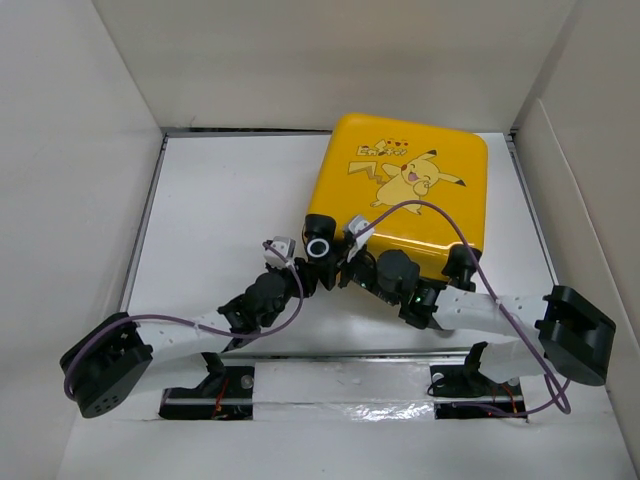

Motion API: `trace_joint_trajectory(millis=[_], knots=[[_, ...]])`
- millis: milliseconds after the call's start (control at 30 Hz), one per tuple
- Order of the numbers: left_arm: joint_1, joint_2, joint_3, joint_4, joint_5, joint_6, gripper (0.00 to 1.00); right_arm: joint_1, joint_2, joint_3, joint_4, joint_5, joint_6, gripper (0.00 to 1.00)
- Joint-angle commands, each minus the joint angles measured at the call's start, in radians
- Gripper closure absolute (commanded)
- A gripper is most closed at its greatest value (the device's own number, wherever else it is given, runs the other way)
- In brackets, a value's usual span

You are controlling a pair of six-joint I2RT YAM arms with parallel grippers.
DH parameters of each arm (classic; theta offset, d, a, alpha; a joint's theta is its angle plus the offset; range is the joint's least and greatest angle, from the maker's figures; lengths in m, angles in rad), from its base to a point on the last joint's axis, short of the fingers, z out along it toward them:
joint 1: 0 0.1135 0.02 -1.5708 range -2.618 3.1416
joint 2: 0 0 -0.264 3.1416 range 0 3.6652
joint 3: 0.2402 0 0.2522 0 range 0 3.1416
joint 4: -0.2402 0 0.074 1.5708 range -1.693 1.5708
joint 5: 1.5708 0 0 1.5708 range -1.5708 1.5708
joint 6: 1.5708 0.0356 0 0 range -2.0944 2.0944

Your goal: Pack the luggage

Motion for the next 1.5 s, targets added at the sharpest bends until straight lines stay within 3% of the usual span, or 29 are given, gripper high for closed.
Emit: trace_joint_trajectory(millis=[0, 233, 333, 433, 500, 533, 700, 900, 1133, 1333, 1433, 1467], knots=[[-0.004, 0.012, 0.059, 0.157, -0.039, 0.055, 0.63, -0.022, -0.048, 0.02, 0.163, 0.022, 0.033, 0.76], [-0.004, 0.009, 0.045, 0.284, -0.004, 0.097, 0.64, -0.022, -0.05, 0.014, 0.165, 0.01, 0.036, 0.76], [-0.004, 0.044, 0.056, 0.328, -0.003, 0.108, 0.7, -0.022, -0.05, 0.014, 0.169, 0.001, 0.039, 0.76], [-0.004, 0.067, 0.051, 0.398, -0.012, 0.118, 0.82, -0.022, -0.051, 0.013, 0.169, -0.012, 0.042, 0.77], [-0.004, 0.078, 0.056, 0.412, -0.026, 0.123, 0.98, -0.022, -0.056, 0.008, 0.175, -0.016, 0.046, 0.77], [-0.004, 0.081, 0.06, 0.409, -0.029, 0.129, 1.0, -0.022, -0.056, 0.005, 0.177, -0.018, 0.048, 0.77], [0.016, 0.04, 0.062, 0.299, -0.09, 0.16, 1.0, -0.022, -0.093, -0.027, 0.189, -0.001, 0.057, 0.8], [0.114, -0.068, -0.009, 0.136, -0.124, 0.095, 1.0, -0.022, -0.145, -0.053, 0.165, -0.021, 0.046, 0.84], [0.214, -0.12, -0.006, 0.061, -0.145, 0.066, 1.0, -0.013, -0.237, -0.099, 0.085, -0.085, 0.025, 0.87], [0.263, 0.012, 0.072, 0.22, -0.058, 0.129, 1.0, -0.002, -0.413, -0.147, -0.11, -0.145, -0.006, 0.87], [0.263, 0.054, 0.097, 0.239, 0.123, 0.117, 1.0, -0.002, -0.481, -0.165, -0.174, -0.145, -0.007, 0.87], [0.263, 0.038, 0.068, 0.258, 0.26, 0.117, 1.0, -0.002, -0.493, -0.164, -0.209, -0.139, -0.009, 0.87]])
